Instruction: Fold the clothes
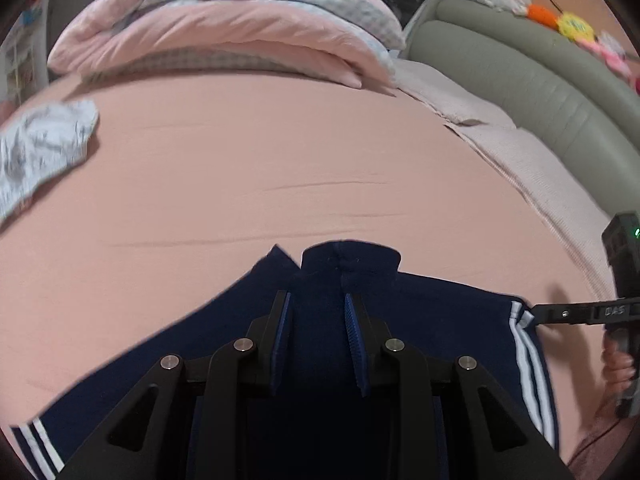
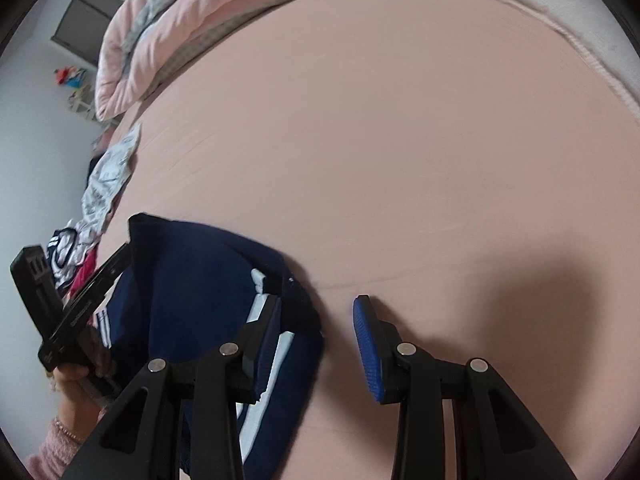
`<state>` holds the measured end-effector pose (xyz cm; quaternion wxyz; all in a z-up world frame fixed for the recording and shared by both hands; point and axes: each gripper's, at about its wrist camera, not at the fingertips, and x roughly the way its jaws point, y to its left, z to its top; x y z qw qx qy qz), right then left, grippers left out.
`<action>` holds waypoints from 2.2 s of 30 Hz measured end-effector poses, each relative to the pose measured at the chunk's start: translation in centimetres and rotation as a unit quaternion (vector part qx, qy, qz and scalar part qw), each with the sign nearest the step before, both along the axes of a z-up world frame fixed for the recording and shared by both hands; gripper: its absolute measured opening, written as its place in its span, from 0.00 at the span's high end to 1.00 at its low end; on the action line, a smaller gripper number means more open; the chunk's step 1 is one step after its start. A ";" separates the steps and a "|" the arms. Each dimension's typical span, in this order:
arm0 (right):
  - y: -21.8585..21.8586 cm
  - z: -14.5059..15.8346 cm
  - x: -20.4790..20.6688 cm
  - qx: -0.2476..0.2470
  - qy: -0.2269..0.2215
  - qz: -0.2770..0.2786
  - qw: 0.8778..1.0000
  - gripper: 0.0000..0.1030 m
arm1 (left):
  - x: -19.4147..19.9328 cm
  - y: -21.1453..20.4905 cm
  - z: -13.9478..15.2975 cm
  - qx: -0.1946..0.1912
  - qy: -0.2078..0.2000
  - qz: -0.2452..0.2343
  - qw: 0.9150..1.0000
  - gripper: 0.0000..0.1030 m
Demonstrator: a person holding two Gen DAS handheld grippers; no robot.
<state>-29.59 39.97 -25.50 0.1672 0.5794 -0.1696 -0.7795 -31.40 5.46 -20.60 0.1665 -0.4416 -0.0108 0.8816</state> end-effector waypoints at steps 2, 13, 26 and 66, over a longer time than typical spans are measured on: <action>-1.1 0.1 0.7 0.007 0.009 0.017 1.000 0.65 | 0.0 0.3 -0.2 -0.001 0.000 -0.004 1.000 0.76; -4.3 0.9 0.4 0.037 0.031 0.062 0.997 0.68 | -0.3 2.6 -2.0 -0.083 -0.026 -0.026 0.996 0.73; -7.4 1.9 1.9 0.100 0.072 0.083 0.989 0.91 | 0.9 4.9 -2.2 -0.138 -0.001 -0.041 0.990 0.94; -3.7 2.8 1.8 0.085 0.041 0.066 0.993 0.63 | 2.0 -0.7 0.9 -0.042 0.032 0.048 0.997 0.66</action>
